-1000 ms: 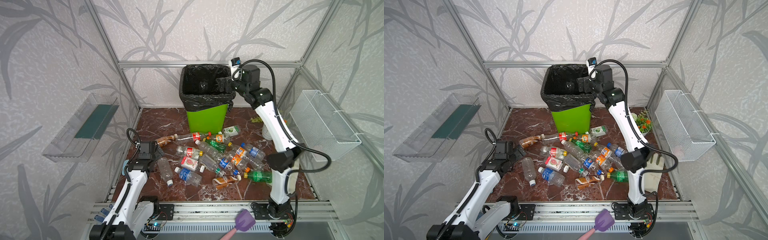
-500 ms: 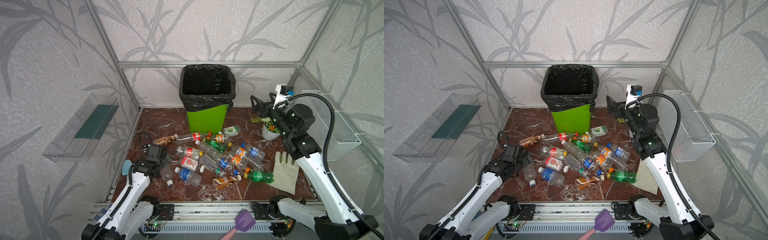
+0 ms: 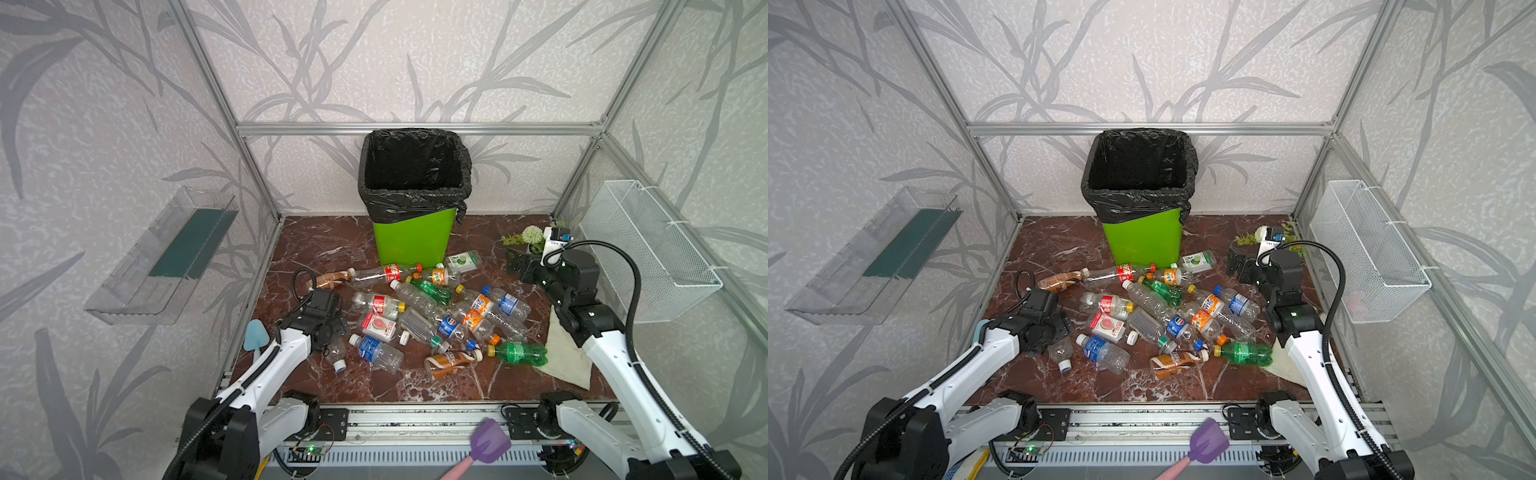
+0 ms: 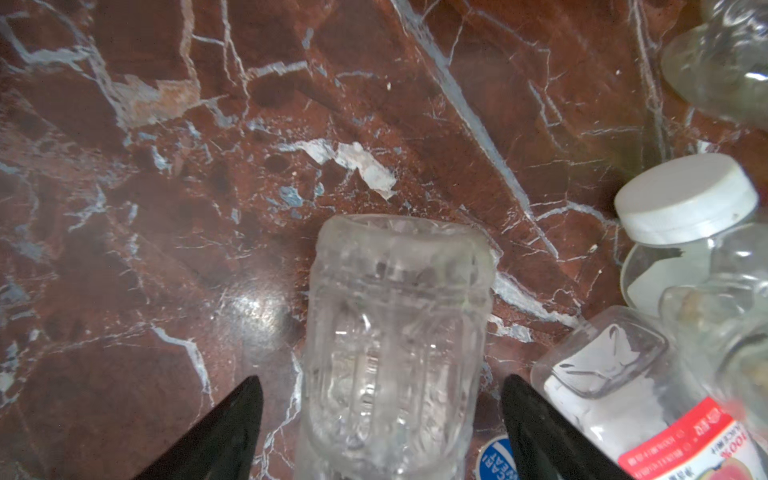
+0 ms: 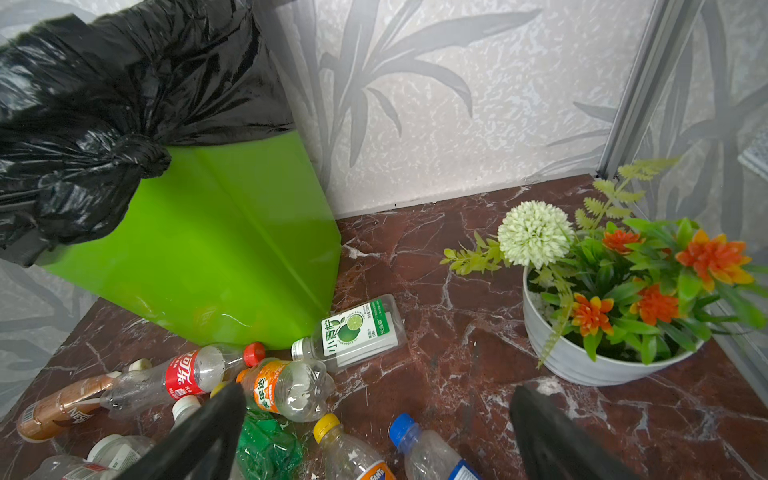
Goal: Throw the plastic bottles in the bin
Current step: 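Grasp a clear bottle with the left gripper while the right gripper withdraws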
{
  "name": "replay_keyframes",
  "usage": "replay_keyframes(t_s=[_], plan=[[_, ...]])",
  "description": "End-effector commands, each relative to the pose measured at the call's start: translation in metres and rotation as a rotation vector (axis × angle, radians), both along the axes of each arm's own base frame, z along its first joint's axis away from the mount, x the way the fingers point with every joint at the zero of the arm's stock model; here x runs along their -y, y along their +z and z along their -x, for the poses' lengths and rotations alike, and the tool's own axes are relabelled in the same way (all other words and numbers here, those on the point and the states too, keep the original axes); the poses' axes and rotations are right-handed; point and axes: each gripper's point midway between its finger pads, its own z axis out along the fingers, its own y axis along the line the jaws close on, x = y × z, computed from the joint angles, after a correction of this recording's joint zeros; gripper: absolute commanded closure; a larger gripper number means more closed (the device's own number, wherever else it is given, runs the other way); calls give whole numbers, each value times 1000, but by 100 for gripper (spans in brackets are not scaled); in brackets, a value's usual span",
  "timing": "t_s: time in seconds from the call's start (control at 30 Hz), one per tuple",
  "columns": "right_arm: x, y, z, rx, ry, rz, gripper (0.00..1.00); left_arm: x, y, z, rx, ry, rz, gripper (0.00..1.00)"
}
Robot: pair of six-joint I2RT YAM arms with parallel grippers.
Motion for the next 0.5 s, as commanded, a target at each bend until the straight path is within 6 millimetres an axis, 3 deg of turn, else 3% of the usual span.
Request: replay_keyframes(t_s=[0.0, 0.17, 0.47], plan=[[1, -18, 6, -41, 0, -17, 1, 5, -9, -3, 8, 4, 28, 13], [10, -37, 13, -77, -45, -22, 1, 9, -18, -7, 27, 0, 54, 17], [10, -44, 12, -84, -55, -66, 1, 14, -23, -11, 27, -17, 73, 33]])
